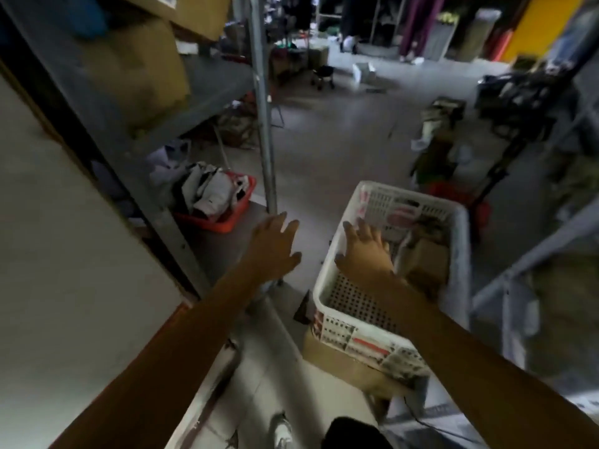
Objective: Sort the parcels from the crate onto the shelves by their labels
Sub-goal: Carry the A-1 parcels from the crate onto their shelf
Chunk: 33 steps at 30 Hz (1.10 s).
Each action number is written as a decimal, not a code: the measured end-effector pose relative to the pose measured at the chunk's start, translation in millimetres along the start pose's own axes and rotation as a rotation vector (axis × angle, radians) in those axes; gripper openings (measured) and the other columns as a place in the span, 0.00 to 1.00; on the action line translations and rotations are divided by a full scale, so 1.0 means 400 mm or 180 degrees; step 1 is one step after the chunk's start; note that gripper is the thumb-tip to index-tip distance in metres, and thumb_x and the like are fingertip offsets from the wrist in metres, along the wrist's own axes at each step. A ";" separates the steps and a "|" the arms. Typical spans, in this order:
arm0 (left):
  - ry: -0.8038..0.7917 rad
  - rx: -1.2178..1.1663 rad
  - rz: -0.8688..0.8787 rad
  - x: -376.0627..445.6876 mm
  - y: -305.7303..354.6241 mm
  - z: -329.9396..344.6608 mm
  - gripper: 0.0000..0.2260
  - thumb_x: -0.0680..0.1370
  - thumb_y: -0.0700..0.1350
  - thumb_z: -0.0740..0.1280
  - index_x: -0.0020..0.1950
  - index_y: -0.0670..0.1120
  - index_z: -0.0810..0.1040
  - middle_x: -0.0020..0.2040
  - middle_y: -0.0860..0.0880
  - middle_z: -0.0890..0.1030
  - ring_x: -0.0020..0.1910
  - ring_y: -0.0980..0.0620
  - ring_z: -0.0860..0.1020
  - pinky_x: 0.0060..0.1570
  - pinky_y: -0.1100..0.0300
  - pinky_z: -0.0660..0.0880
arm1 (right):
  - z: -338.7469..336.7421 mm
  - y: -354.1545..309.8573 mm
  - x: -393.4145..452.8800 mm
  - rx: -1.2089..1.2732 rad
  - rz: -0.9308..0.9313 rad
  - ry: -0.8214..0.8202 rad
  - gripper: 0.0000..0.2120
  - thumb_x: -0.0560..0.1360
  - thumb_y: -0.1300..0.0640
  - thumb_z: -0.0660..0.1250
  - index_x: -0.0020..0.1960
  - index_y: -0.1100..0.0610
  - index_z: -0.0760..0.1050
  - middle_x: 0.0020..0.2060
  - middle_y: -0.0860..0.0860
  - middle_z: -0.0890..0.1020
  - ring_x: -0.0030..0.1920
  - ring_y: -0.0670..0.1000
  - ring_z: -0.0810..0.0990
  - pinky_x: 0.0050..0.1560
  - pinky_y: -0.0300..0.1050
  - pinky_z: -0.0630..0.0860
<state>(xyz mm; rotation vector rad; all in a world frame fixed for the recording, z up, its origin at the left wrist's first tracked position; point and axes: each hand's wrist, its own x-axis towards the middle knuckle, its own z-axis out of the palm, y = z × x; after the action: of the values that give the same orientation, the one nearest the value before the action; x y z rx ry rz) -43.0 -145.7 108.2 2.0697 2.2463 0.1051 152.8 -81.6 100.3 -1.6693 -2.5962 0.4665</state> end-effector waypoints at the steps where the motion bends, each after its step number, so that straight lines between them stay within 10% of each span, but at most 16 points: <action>1: -0.0054 0.0010 0.0141 0.017 0.003 0.006 0.32 0.80 0.57 0.63 0.80 0.47 0.58 0.80 0.43 0.58 0.78 0.43 0.57 0.76 0.47 0.56 | 0.001 0.010 -0.008 0.0062 0.0111 0.0041 0.34 0.81 0.46 0.60 0.81 0.52 0.48 0.80 0.56 0.49 0.79 0.61 0.49 0.77 0.62 0.51; 18: -0.0569 0.0055 0.1766 0.366 0.253 0.108 0.33 0.78 0.57 0.65 0.78 0.44 0.59 0.77 0.40 0.61 0.73 0.39 0.64 0.71 0.46 0.65 | 0.081 0.285 0.019 0.0794 0.1902 0.0531 0.35 0.76 0.43 0.60 0.78 0.45 0.49 0.73 0.57 0.66 0.68 0.65 0.69 0.68 0.65 0.68; 33: -0.1254 -0.0008 0.2082 0.708 0.412 0.265 0.31 0.80 0.54 0.63 0.79 0.44 0.58 0.77 0.41 0.59 0.76 0.39 0.59 0.75 0.47 0.57 | 0.163 0.533 0.199 0.1301 0.2526 0.0052 0.30 0.79 0.48 0.60 0.78 0.54 0.55 0.78 0.57 0.55 0.78 0.62 0.53 0.76 0.61 0.57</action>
<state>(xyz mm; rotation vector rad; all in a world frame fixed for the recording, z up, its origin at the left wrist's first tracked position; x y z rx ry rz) 109.1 149.5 16.2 2.4678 1.2988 -0.2375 296.3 55.5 -28.6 -2.4177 -1.5563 0.9022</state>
